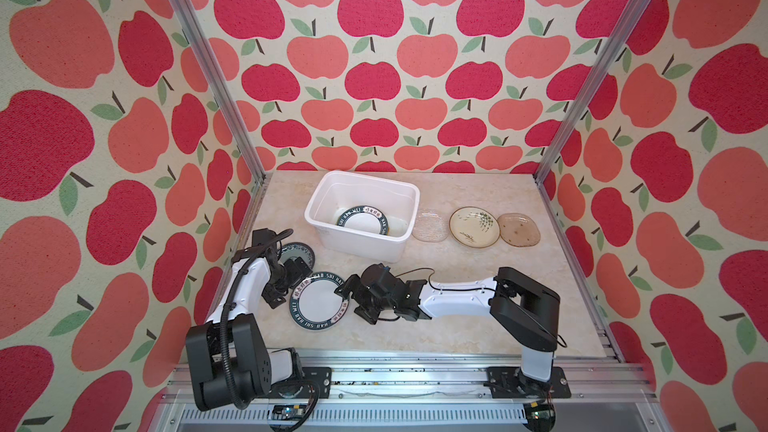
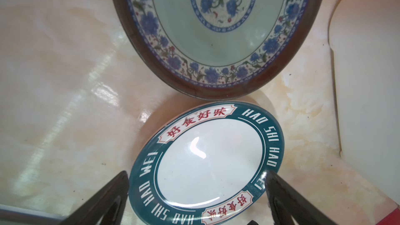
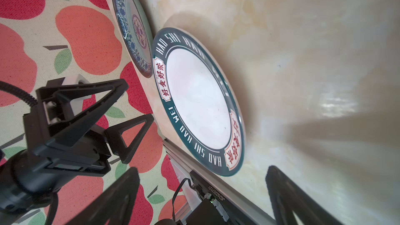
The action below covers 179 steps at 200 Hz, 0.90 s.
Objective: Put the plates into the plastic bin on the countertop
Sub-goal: 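Grip the green-rimmed plate rim with both grippers and tilt it up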
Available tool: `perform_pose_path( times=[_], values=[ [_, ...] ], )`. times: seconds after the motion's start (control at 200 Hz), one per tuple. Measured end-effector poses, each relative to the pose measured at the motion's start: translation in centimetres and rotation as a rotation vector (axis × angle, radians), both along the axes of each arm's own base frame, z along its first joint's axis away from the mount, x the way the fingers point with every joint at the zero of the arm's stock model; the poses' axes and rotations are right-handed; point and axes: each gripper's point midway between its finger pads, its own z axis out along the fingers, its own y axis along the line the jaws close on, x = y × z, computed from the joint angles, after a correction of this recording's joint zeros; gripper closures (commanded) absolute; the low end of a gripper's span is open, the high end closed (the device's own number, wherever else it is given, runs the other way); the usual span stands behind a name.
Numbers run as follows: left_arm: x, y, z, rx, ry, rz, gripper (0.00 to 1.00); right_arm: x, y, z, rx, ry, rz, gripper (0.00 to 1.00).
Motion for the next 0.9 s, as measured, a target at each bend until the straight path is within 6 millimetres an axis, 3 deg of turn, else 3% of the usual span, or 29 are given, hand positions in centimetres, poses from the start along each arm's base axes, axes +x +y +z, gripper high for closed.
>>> perform_pose_path(
  times=[0.175,0.37,0.895],
  values=[
    [0.5,0.1,-0.9,-0.007,-0.030,0.004,0.01,0.0,0.3,-0.4,0.004,0.014,-0.006,0.06],
    [1.2,0.0,-1.9,-0.016,-0.034,-0.008,0.01,-0.3,0.7,-2.4,-0.020,0.042,0.011,0.06],
    [2.3,-1.3,-3.3,-0.081,-0.137,-0.066,0.01,-0.2,2.4,-2.3,0.044,0.068,0.036,0.06]
  ],
)
